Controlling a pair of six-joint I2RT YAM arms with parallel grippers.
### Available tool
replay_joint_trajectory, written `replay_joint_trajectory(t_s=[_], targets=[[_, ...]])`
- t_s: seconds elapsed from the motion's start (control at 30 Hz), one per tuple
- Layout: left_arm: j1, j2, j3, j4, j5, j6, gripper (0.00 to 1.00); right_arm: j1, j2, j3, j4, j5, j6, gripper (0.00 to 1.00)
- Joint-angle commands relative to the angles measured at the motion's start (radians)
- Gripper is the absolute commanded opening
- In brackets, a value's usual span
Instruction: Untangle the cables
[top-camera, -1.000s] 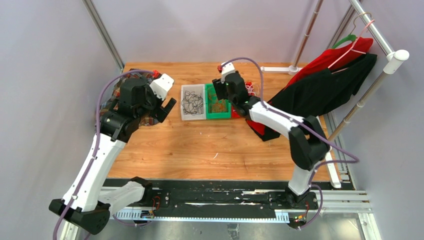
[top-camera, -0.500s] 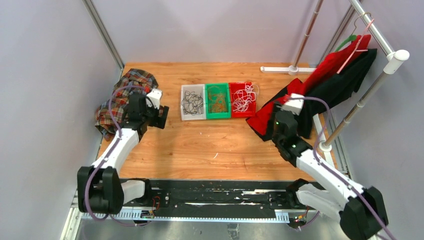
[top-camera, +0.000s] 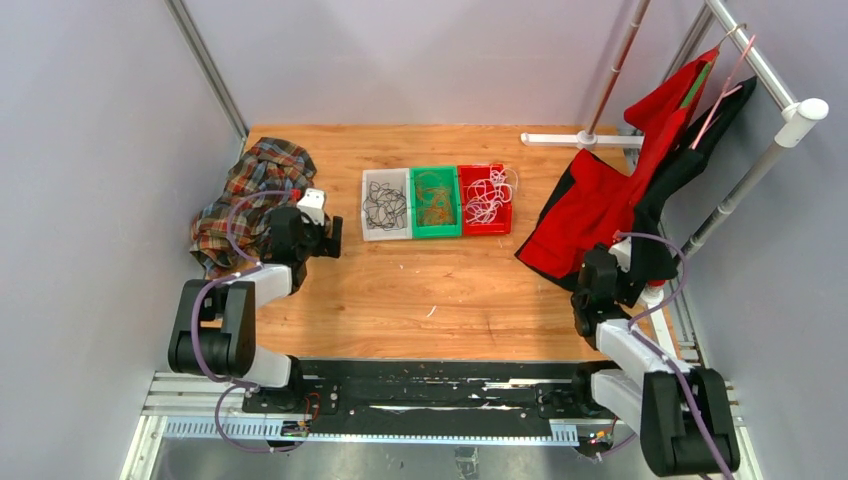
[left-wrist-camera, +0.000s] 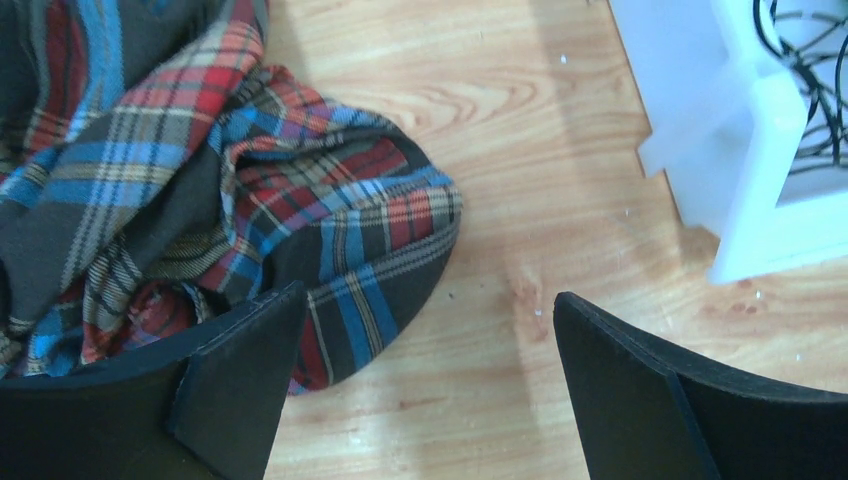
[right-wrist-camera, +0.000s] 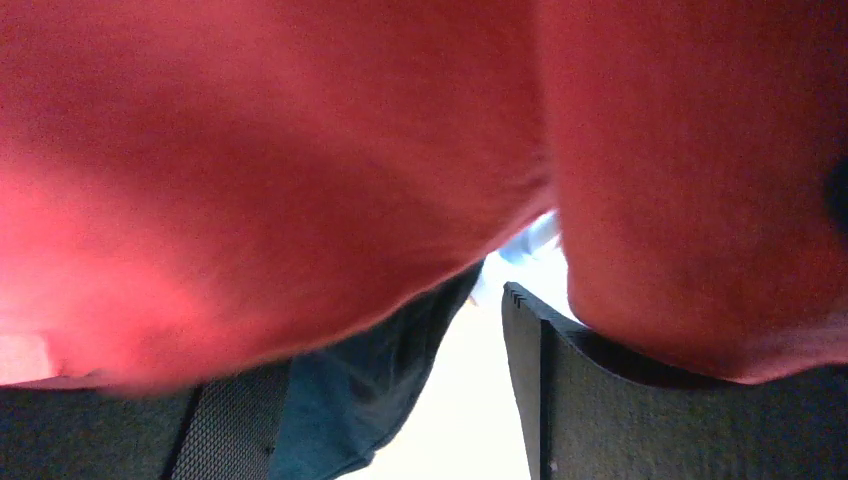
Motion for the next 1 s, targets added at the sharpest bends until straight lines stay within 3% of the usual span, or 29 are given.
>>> replay_joint_trajectory(t_s=[0.0,0.13,0.23,0.3,0.37,0.4,0.5,0.57,0.97], targets=[[0.006,0.007,-0.001,0.159,-0.033,-0.037,0.98,-0.021,0.077,-0.014,0.255,-0.129,-0.02,0.73],[0.007,-0.03,-0.046,0.212,-0.073,-0.053,0.98,-0.018,0.198,-0.032,0.412,-0.188,-0.034,0.73],[0.006,-0.091,-0.167,0.373,-0.116,-0.067,0.98,-0.017,0.255,-0.024,0.468,-0.245,-0.083,0.74],[0.006,-0.102,-0.282,0.593,-0.11,-0.057,0.98,0.007,0.271,0.009,0.43,-0.261,-0.114,0.74],[0.002,-0.035,-0.4,0.895,-0.106,-0.066,0.98,0.069,0.297,-0.034,0.558,-0.299,-0.211,0.74],[-0.002,-0.042,-0.414,0.894,-0.103,-0.059,0.98,0.104,0.325,-0.066,0.636,-0.318,-0.267,0.74],[-0.004,-0.095,-0.33,0.652,-0.081,-0.039,0.98,0.11,0.427,-0.09,0.85,-0.329,-0.33,0.74],[-0.005,-0.057,-0.314,0.677,-0.085,-0.051,0.98,0.078,0.458,-0.085,0.838,-0.413,-0.308,0.77],[-0.005,-0.063,-0.31,0.661,-0.092,-0.055,0.98,0.074,0.47,-0.045,0.781,-0.403,-0.3,0.78]])
